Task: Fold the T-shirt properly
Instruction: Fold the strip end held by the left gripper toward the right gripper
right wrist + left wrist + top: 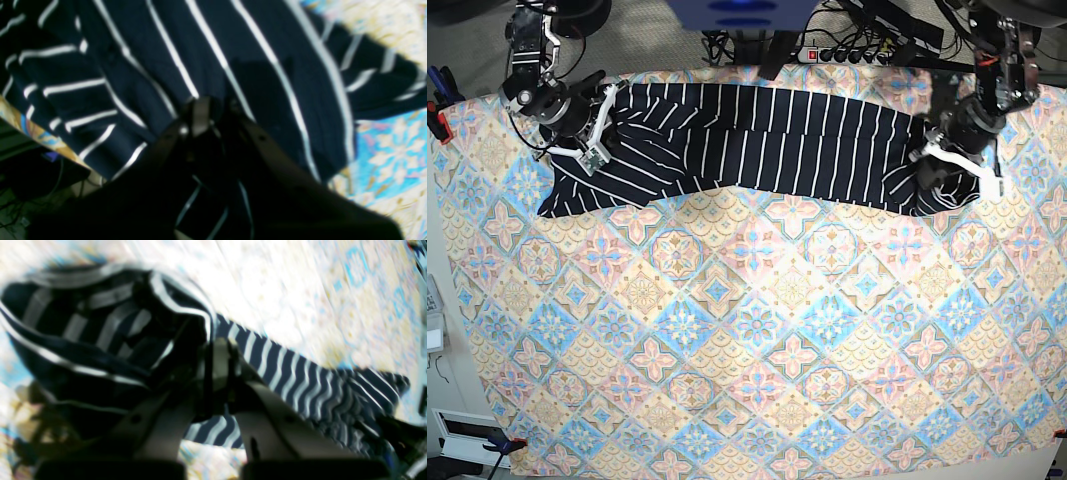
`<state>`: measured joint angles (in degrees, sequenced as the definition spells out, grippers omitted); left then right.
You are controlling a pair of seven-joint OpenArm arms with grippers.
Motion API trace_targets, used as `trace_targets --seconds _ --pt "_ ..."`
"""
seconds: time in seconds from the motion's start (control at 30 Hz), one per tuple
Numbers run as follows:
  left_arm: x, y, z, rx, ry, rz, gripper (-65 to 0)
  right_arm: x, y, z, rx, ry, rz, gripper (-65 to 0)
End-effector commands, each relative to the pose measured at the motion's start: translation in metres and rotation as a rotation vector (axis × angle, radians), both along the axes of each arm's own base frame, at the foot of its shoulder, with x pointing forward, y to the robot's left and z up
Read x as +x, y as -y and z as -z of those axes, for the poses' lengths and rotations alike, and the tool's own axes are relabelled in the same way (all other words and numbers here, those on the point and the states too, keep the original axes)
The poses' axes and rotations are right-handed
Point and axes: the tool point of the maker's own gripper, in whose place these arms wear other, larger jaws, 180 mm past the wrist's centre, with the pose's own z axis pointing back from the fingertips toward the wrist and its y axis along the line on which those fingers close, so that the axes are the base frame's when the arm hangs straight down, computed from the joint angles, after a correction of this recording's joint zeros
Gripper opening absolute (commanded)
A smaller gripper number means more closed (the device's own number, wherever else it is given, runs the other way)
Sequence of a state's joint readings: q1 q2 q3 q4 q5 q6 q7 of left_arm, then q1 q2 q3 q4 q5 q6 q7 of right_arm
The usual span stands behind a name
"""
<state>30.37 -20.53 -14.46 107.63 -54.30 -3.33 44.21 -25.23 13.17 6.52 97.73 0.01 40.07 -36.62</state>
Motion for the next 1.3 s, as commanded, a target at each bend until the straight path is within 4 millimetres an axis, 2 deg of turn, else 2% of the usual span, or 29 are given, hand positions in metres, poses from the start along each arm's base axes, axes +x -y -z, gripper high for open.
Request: trace_targets --seconds 0.0,0.3,0.43,0.67,0.77,1.0,1.17,1.27 --pt "0.005 0.013 -0.011 -0.027 0.045 0.030 -65.0 0.009 0.002 -0.006 0.004 0.031 0.000 -60.1" --pt "-0.011 0.095 -0.012 -0.192 0.060 0.182 -65.0 0.008 0.004 -0.001 0.007 0.017 0.007 -59.8" --pt "-0.012 0.117 -0.012 -0.244 0.062 0.193 -65.0 0.006 0.004 0.000 0.005 0.014 0.007 -59.8" --pt "-0.003 0.158 -0.021 -0.331 0.100 0.255 -65.0 0.007 0.003 -0.001 0.009 0.019 0.006 -59.8" --pt "-0.008 0.174 -0.017 -0.359 0.079 0.287 -65.0 0.007 0.004 -0.002 0.007 0.021 0.008 -59.8" --pt "-0.006 0.192 -0.018 -0.355 0.078 0.360 -65.0 0.008 0.007 -0.004 -0.004 0.027 -0.003 -59.8" --pt "-0.003 0.192 -0.007 -0.350 0.048 0.369 -65.0 0.009 0.006 -0.005 -0.003 0.028 -0.004 -59.8" --pt "-0.004 0.205 -0.010 -0.354 0.068 0.457 -65.0 0.010 0.006 -0.005 -0.003 0.031 -0.004 -59.8"
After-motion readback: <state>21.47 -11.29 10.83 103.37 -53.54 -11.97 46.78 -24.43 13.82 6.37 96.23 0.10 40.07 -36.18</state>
